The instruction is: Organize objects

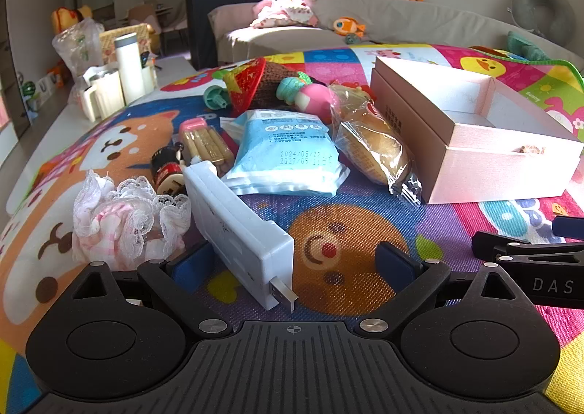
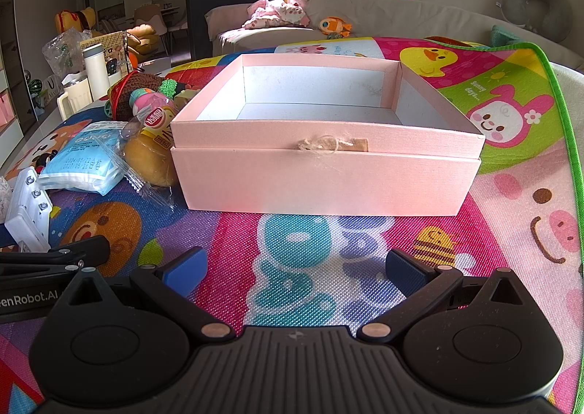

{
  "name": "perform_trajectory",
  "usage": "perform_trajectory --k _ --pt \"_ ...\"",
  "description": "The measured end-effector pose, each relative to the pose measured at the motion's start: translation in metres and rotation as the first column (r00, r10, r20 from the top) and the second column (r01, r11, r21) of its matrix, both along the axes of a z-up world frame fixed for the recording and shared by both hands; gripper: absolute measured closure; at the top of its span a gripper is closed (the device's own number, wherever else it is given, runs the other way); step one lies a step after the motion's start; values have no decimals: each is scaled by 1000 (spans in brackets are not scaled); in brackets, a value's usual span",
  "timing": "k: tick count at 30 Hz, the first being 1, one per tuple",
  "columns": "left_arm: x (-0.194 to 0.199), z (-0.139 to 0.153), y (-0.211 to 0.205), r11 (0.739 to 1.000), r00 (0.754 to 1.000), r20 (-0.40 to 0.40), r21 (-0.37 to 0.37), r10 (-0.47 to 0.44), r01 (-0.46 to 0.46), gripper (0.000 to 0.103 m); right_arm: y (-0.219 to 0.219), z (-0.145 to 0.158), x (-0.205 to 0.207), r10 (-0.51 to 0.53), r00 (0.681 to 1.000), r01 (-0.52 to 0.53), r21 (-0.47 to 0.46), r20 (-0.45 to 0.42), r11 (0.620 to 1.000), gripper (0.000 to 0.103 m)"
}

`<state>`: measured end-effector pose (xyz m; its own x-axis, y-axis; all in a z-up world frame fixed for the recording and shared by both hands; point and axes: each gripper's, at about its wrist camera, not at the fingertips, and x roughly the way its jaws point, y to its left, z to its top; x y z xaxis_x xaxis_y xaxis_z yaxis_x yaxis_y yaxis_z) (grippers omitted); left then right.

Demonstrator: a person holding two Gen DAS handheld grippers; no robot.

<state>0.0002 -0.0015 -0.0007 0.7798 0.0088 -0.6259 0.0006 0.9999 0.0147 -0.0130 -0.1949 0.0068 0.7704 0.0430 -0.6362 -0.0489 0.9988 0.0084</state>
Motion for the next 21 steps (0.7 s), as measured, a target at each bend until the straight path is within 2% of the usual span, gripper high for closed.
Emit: perform_trajectory --k 21 --pt "1 1 1 1000 1000 -9 3 -8 9 4 0 0 2 0 1000 0 0 0 1000 0"
